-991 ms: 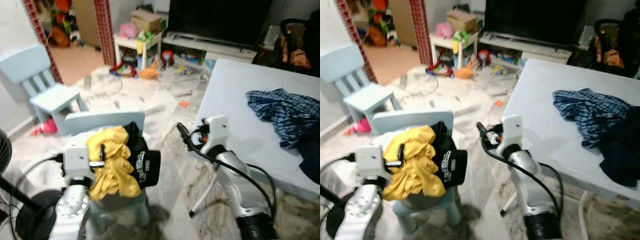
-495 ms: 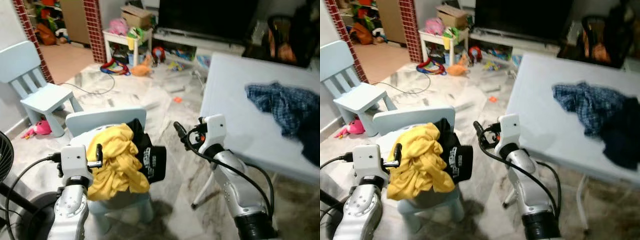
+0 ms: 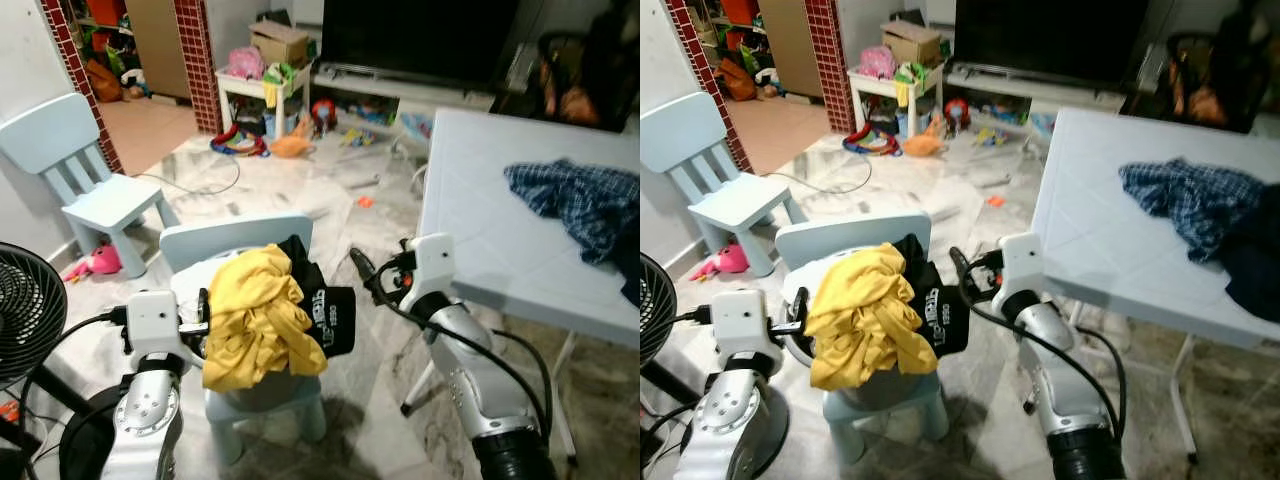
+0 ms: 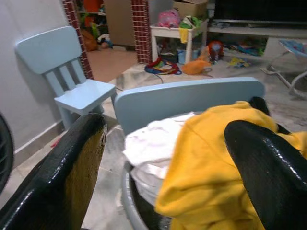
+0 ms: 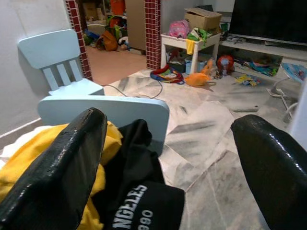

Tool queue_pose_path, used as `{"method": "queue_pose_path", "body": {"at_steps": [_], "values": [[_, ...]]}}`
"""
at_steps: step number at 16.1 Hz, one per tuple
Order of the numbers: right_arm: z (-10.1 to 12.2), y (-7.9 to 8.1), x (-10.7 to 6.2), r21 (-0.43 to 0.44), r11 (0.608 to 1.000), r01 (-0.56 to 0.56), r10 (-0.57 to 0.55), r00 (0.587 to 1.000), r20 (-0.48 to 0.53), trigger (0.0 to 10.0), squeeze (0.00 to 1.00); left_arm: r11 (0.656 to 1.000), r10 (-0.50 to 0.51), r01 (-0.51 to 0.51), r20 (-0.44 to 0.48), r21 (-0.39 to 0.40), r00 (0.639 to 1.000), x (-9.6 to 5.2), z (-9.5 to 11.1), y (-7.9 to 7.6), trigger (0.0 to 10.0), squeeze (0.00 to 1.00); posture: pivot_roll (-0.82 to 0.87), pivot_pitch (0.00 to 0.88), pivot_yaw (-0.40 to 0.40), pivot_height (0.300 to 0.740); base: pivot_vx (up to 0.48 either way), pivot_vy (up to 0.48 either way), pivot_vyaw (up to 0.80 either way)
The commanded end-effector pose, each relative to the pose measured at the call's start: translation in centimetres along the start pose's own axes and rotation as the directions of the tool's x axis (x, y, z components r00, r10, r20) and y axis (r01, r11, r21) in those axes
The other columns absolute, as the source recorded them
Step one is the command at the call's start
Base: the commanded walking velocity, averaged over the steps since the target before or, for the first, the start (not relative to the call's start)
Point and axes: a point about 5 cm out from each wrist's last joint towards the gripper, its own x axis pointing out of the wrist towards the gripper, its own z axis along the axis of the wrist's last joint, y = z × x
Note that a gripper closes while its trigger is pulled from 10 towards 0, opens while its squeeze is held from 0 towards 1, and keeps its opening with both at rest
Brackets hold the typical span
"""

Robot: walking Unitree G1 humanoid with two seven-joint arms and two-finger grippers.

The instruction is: Hang hanger

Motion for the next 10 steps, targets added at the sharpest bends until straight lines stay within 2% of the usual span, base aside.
{"method": "queue_pose_path", "body": {"at_steps": [1, 3, 4, 6, 8, 10], "values": [[0.7, -0.3, 0.0, -0.005, 1.000, 0.008, -0.008, 1.000, 0.021, 10.0, 0.00, 1.000, 0.005, -0.005, -0.006, -0.005, 1.000, 0.2, 0.2, 0.0, 10.0, 0.00, 0.01, 0.000, -0.027, 0.740, 0.000, 0.000, 0.00], [0.7, -0.1, 0.1, 0.004, 1.000, -0.006, 0.006, 1.000, 0.004, 10.0, 0.00, 1.000, 0.000, -0.001, -0.054, -0.021, 0.999, 0.6, -0.2, -0.3, 10.0, 0.00, 0.01, 0.000, -0.032, 0.740, 0.000, 0.000, 0.00], [0.5, 0.0, 0.0, 0.013, 1.000, -0.017, 0.017, 0.999, -0.035, 10.0, 0.00, 0.999, -0.009, 0.005, -0.077, -0.046, 0.997, 0.8, -0.2, -0.7, 10.0, 0.00, 0.01, 0.000, -0.035, 0.740, 0.000, 0.000, 0.00], [0.1, 0.0, -0.3, -0.026, 0.999, -0.020, 0.017, 0.995, -0.097, 10.0, 0.00, 0.998, -0.027, 0.022, -0.110, -0.053, 0.994, 1.1, -0.3, -1.2, 10.0, 0.00, 0.01, 0.000, -0.035, 0.740, 0.000, 0.000, 0.00], [-0.5, -0.1, -1.2, -0.053, 0.998, -0.023, 0.013, 0.982, -0.188, 10.0, 0.00, 0.997, -0.055, 0.046, -0.145, -0.067, 0.988, 1.5, -0.6, -1.5, 10.0, 0.00, 0.00, 0.013, -0.025, 0.740, 0.000, 0.000, 0.00], [-0.7, -0.7, -3.6, -0.079, 0.995, -0.067, 0.043, 0.961, -0.272, 10.0, 0.00, 0.996, -0.075, 0.063, -0.192, -0.065, 0.979, 1.7, -1.3, -1.5, 10.0, 0.00, -0.05, 0.047, -0.006, 0.740, 0.000, 0.000, 0.00]]}}
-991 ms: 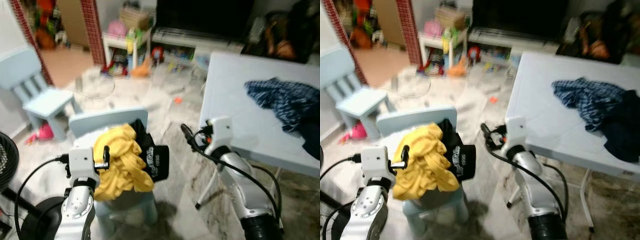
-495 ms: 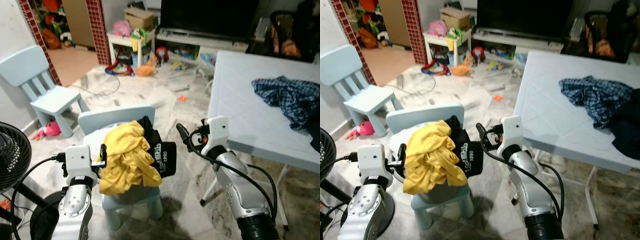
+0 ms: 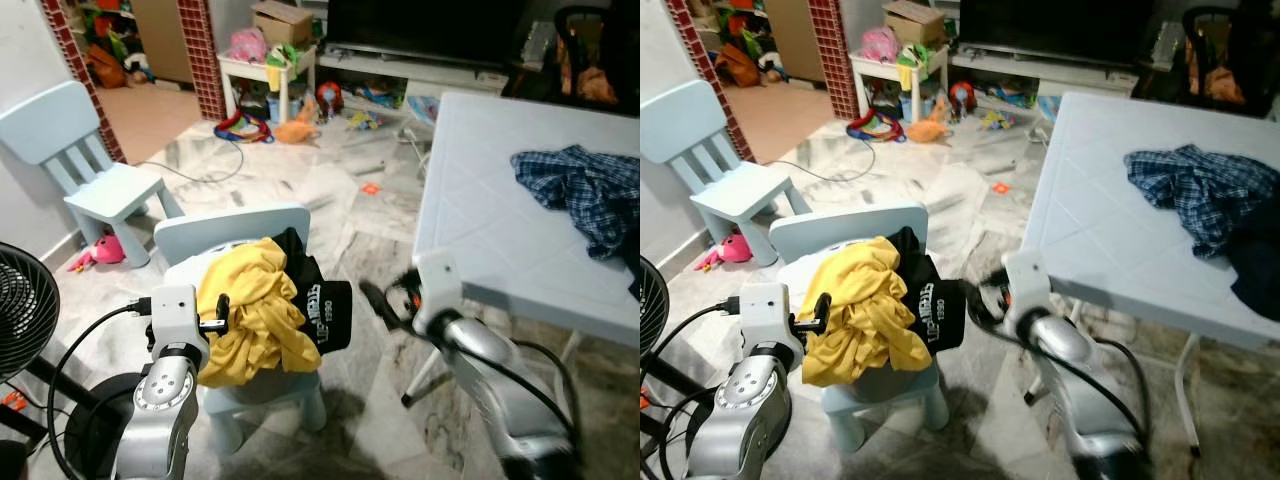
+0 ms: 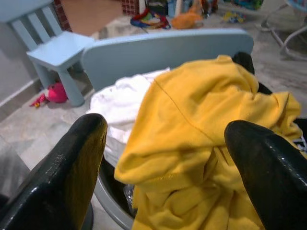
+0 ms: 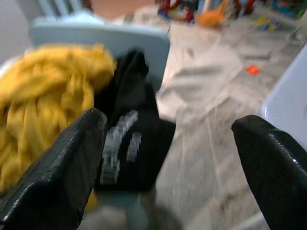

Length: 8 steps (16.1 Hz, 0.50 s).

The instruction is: Hang hanger

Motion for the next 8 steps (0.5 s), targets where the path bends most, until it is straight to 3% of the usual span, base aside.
{"method": "queue_pose_path", "body": {"at_steps": [1, 4, 8], "values": [[0.3, -0.5, -1.0, -0.025, 1.000, -0.003, 0.002, 1.000, -0.012, 10.0, 0.00, 1.000, -0.016, 0.016, -0.027, -0.005, 1.000, 0.4, -0.2, 0.0, 10.0, 0.00, -0.06, 0.062, -0.005, 0.740, 0.000, 0.000, 0.00], [-0.4, -2.2, -3.3, -0.022, 0.998, 0.052, -0.053, 0.997, -0.056, 10.0, 0.00, 0.999, -0.047, 0.047, -0.048, 0.009, 0.998, 1.5, -0.4, -0.2, 10.0, 0.00, -0.09, 0.109, -0.004, 0.740, 0.000, 0.000, 0.00], [0.5, -1.9, -4.7, -0.024, 0.998, 0.058, -0.058, 0.997, -0.040, 10.0, 0.00, 0.996, -0.082, 0.085, -0.072, 0.033, 0.994, 3.3, -0.6, -0.5, 10.0, 0.00, -0.14, 0.145, -0.008, 0.740, 0.000, 0.000, 0.00]]}}
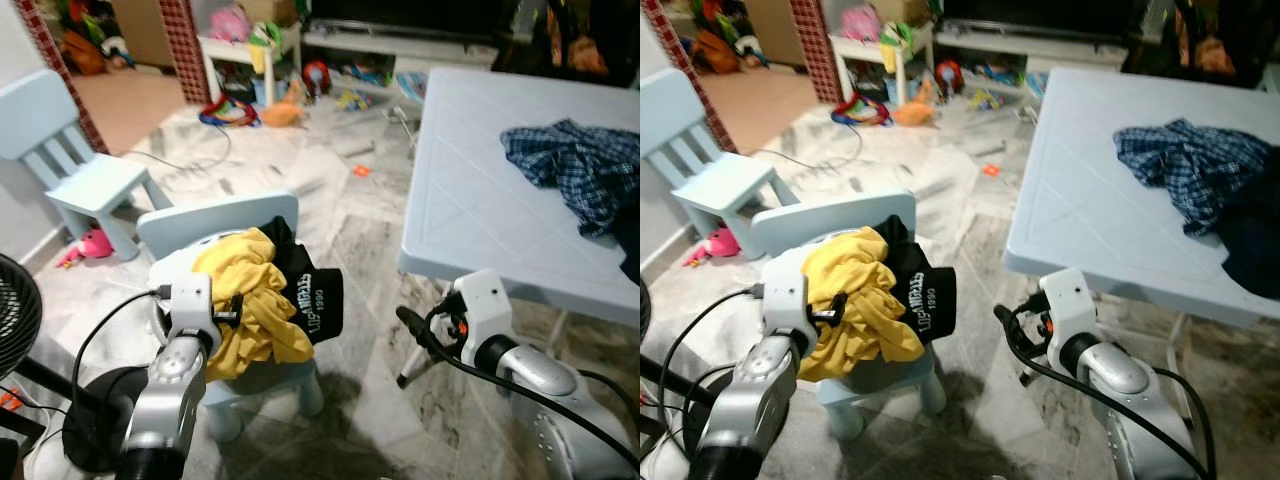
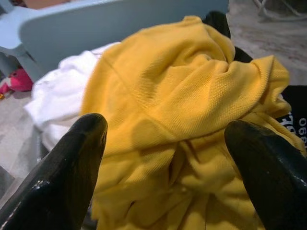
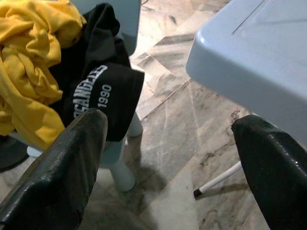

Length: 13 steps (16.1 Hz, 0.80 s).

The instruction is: Hang hanger

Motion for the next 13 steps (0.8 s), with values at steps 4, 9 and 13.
{"method": "queue_pose_path", "body": {"at_steps": [4, 9, 13], "values": [[0.7, -0.2, -1.5, -0.002, 1.000, 0.005, -0.005, 1.000, -0.010, 10.0, 0.00, 0.999, -0.046, 0.047, -0.020, 0.017, 0.999, 1.9, -0.4, -0.2, 0.4, 0.00, -0.18, 0.167, -0.007, 0.740, 0.000, 0.000, 0.00], [1.3, -0.4, -1.7, -0.011, 1.000, 0.014, -0.014, 1.000, -0.003, 10.0, 0.00, 0.995, -0.094, 0.096, -0.041, 0.039, 0.995, 3.1, -0.4, -1.2, 0.0, 0.00, -0.21, 0.154, 0.005, 0.740, 0.000, 0.000, 0.00], [1.9, 0.0, -0.7, -0.002, 1.000, 0.000, 0.000, 1.000, 0.026, 10.0, 0.00, 0.993, -0.107, 0.107, -0.004, 0.040, 0.994, 3.5, 0.1, -0.8, 0.0, 0.00, -0.19, 0.122, 0.003, 0.740, 0.000, 0.000, 0.00]]}}
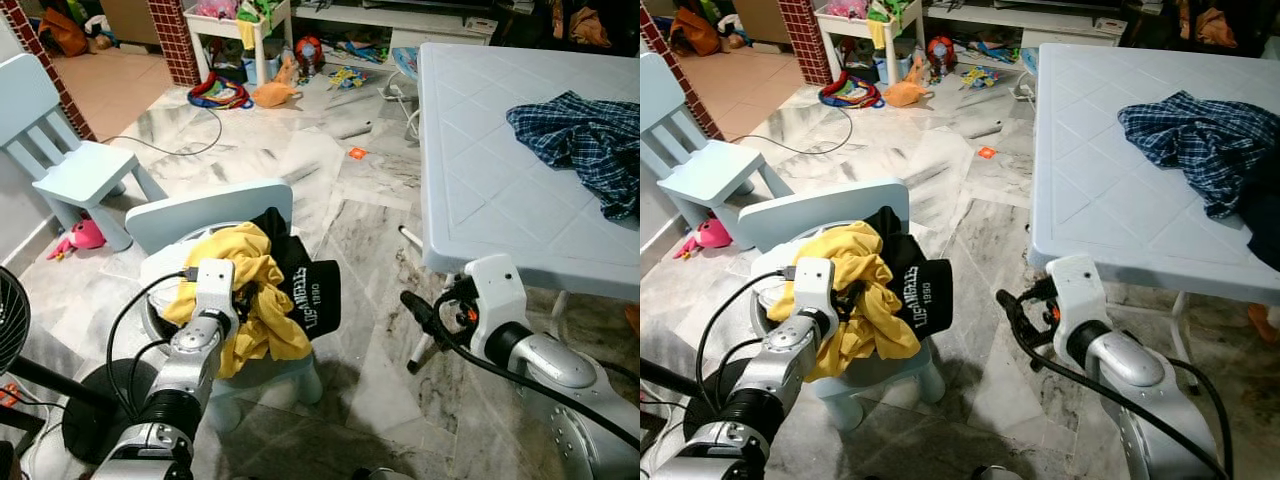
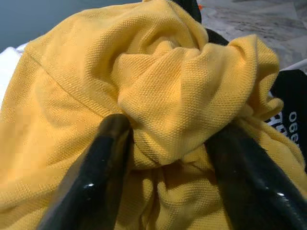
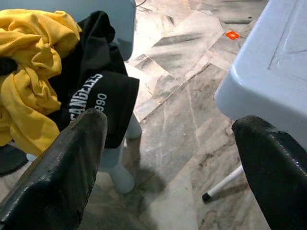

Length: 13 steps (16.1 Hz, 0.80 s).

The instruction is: Hang hanger

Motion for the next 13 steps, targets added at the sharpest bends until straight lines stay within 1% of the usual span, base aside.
{"method": "queue_pose_path", "body": {"at_steps": [1, 6, 7, 10, 12, 13], "values": [[0.1, 0.0, 0.4, 0.004, 1.000, -0.004, 0.004, 1.000, 0.005, 10.0, 0.00, 1.000, 0.001, -0.001, 0.018, 0.005, 1.000, 0.1, 0.5, 0.5, 0.0, 0.00, -0.18, 0.110, 0.001, 0.740, 0.000, 0.000, 0.00], [0.5, 0.1, 1.5, 0.005, 1.000, -0.015, 0.015, 1.000, 0.025, 10.0, 0.00, 1.000, -0.007, 0.008, 0.066, -0.003, 0.998, 0.2, 1.4, 0.9, 0.0, 0.00, -0.16, 0.073, -0.013, 0.740, 0.000, 0.000, 0.00], [0.5, 0.2, 1.9, 0.005, 1.000, -0.025, 0.025, 0.999, 0.030, 10.0, 0.00, 0.999, -0.037, 0.038, 0.086, -0.005, 0.996, 0.2, 1.8, 0.6, 0.0, 0.00, -0.15, 0.063, -0.016, 0.740, 0.000, 0.000, 0.00], [0.7, 0.3, 2.3, 0.002, 0.999, -0.035, 0.035, 0.999, 0.042, 10.0, 0.00, 0.997, -0.075, 0.072, 0.103, 0.029, 0.992, 0.2, 2.1, 0.4, 0.0, 0.00, -0.15, 0.050, -0.016, 0.740, 0.000, 0.000, 0.00], [0.8, 0.1, 2.7, 0.000, 1.000, -0.030, 0.030, 0.998, 0.049, 10.0, 0.00, 0.995, -0.094, 0.090, 0.107, 0.046, 0.990, 0.1, 2.3, 0.6, 0.0, 0.00, -0.14, 0.039, -0.014, 0.740, 0.000, 0.000, 0.00], [0.8, 0.1, 2.8, 0.000, 1.000, -0.029, 0.029, 0.998, 0.053, 10.0, 0.00, 0.994, -0.102, 0.096, 0.111, 0.053, 0.989, 0.0, 2.6, 1.0, 0.0, 0.00, -0.14, 0.038, -0.015, 0.740, 0.000, 0.000, 0.00]]}}
